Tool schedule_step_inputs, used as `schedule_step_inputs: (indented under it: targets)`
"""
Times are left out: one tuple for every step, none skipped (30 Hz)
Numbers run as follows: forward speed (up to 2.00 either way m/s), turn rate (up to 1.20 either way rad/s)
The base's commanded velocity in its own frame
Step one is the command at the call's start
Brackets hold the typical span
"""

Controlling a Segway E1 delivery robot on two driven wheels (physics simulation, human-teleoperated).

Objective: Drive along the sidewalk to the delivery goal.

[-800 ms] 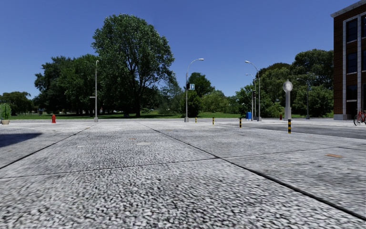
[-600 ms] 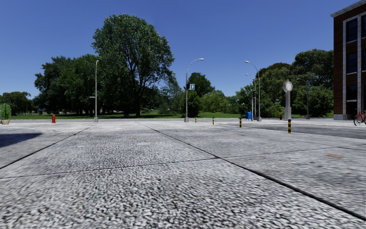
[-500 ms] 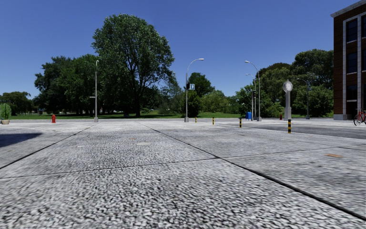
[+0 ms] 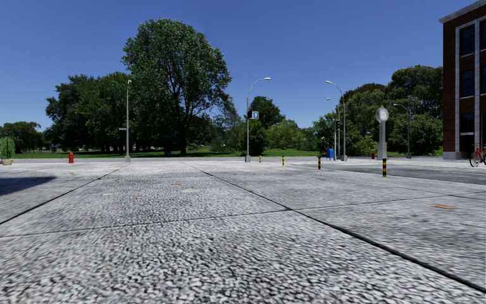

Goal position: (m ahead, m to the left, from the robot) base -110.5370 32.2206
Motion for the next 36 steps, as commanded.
schedule_step_inputs:
  targets:
    - [0.00,0.00]
    - [0.00,0.00]
    - [0.00,0.00]
    - [0.00,0.00]
    - [0.00,0.00]
    - [0.00,0.00]
    - [0.00,-0.08]
    - [0.00,-0.36]
    - [0.00,-0.73]
    - [0.00,-0.73]
    - [0.00,-0.90]
    - [0.00,-1.01]
    - [0.00,-1.08]
    - [0.00,-1.12]
    - [0.00,-1.12]
    - [0.00,-1.14]
    - [0.00,-1.14]
    - [0.00,-1.20]
    - [0.00,-1.20]
    - [0.00,-1.20]
    - [0.00,-1.20]
    - [0.00,-1.20]
    - [0.00,-1.20]
    - [0.00,-1.20]
    - [0.00,-1.20]
    - [0.00,-1.20]
    - [0.00,-1.20]
    - [0.00,-1.20]
    - [0.00,-1.20]
    - [0.00,-1.20]
    - [0.00,-1.20]
    - [0.00,-1.20]
    - [0.00,-1.20]
    - [0.00,-1.20]
    - [0.00,-1.20]
    - [0.00,-1.20]
